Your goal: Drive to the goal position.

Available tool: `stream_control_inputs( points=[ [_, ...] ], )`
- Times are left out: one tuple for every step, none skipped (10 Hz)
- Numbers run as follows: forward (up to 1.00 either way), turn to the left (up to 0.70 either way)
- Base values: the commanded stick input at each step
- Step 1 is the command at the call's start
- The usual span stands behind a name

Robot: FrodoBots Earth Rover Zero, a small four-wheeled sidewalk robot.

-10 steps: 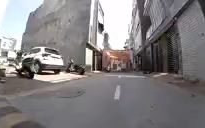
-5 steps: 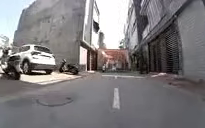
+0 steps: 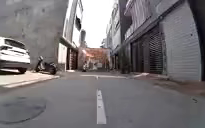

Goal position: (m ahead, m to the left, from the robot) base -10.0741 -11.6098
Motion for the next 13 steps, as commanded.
stream_control_inputs(
  points=[
    [1.0, -0.4],
    [1.0, -0.4],
    [1.0, -0.4],
    [1.0, -0.4],
    [1.0, -0.4],
    [1.0, -0.4],
    [1.0, -0.19],
    [0.3, 0.0],
    [0.0, 0.0],
    [0.0, 0.0],
    [0.0, 0.0],
    [0.0, 0.0],
    [0.0, 0.0]
  ],
)
